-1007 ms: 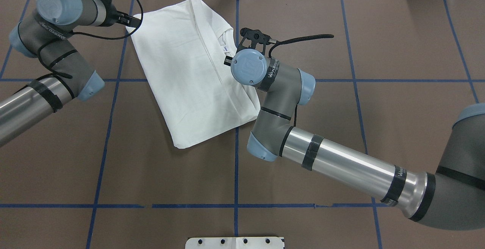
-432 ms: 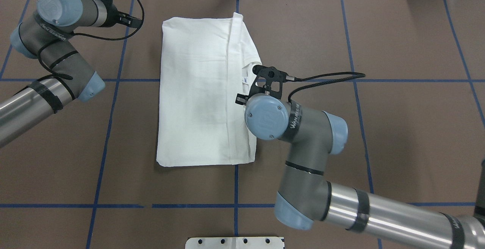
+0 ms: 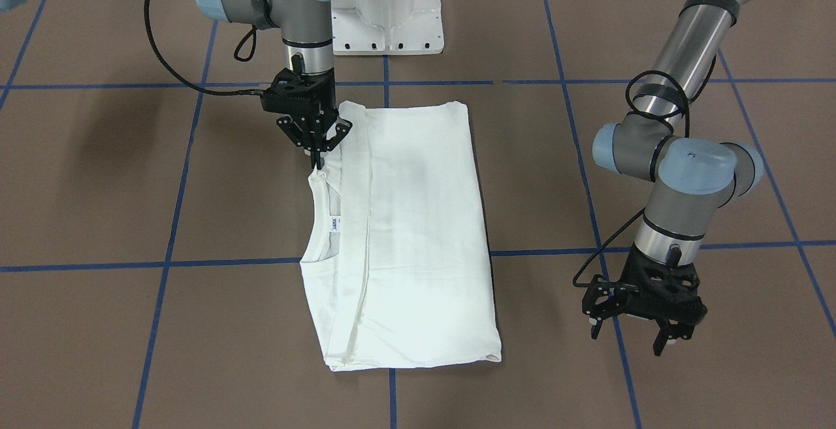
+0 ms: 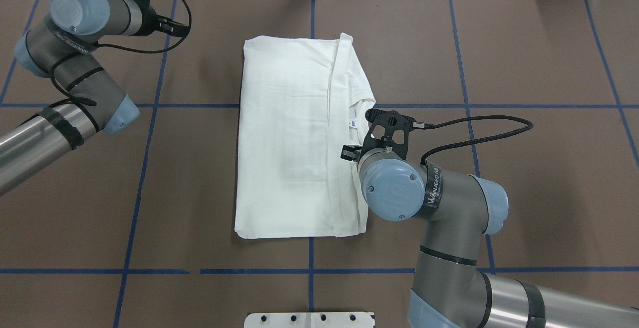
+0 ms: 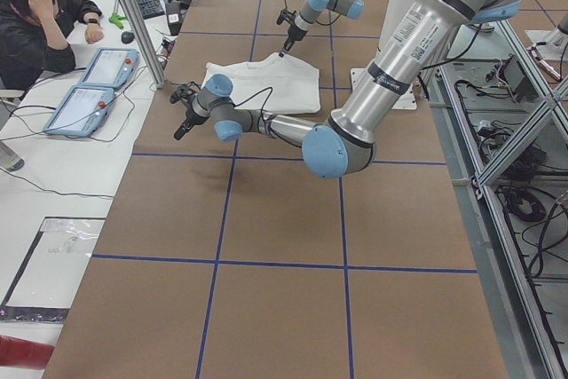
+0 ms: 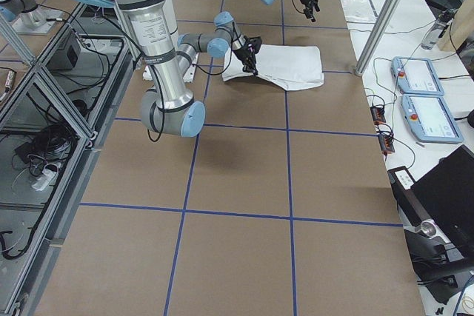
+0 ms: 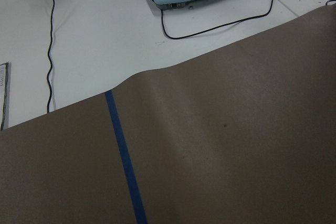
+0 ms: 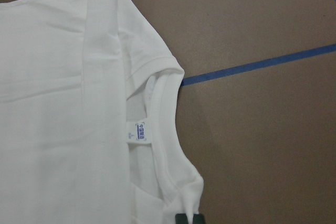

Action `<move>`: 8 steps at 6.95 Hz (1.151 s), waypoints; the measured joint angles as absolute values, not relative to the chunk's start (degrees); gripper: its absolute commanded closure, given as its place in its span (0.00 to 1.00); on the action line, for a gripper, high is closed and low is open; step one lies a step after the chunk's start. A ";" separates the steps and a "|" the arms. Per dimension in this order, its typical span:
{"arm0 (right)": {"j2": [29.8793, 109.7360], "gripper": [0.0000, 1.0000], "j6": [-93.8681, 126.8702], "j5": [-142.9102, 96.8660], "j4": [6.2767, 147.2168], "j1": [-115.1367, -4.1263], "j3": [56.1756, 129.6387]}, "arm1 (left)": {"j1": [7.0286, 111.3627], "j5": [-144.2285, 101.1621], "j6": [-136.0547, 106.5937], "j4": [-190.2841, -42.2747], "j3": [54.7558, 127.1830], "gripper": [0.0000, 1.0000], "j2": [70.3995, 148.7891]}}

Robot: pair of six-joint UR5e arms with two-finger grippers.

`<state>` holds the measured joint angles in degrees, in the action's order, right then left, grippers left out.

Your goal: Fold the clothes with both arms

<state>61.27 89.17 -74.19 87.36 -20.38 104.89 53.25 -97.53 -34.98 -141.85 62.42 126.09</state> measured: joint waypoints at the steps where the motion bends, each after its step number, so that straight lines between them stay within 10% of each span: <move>1: 61.71 0.00 88.56 -73.87 87.50 -20.82 104.90 | 53.21 -97.55 -34.98 -141.86 62.59 0.00 126.10; 4: 56.64 0.00 81.38 -77.17 87.52 -26.29 99.85 | 53.18 -97.56 -34.98 -141.78 62.85 0.00 126.12; 8: 34.19 0.00 79.88 -78.82 87.05 -31.69 67.26 | 53.17 -97.64 -34.98 -141.83 62.99 0.00 125.64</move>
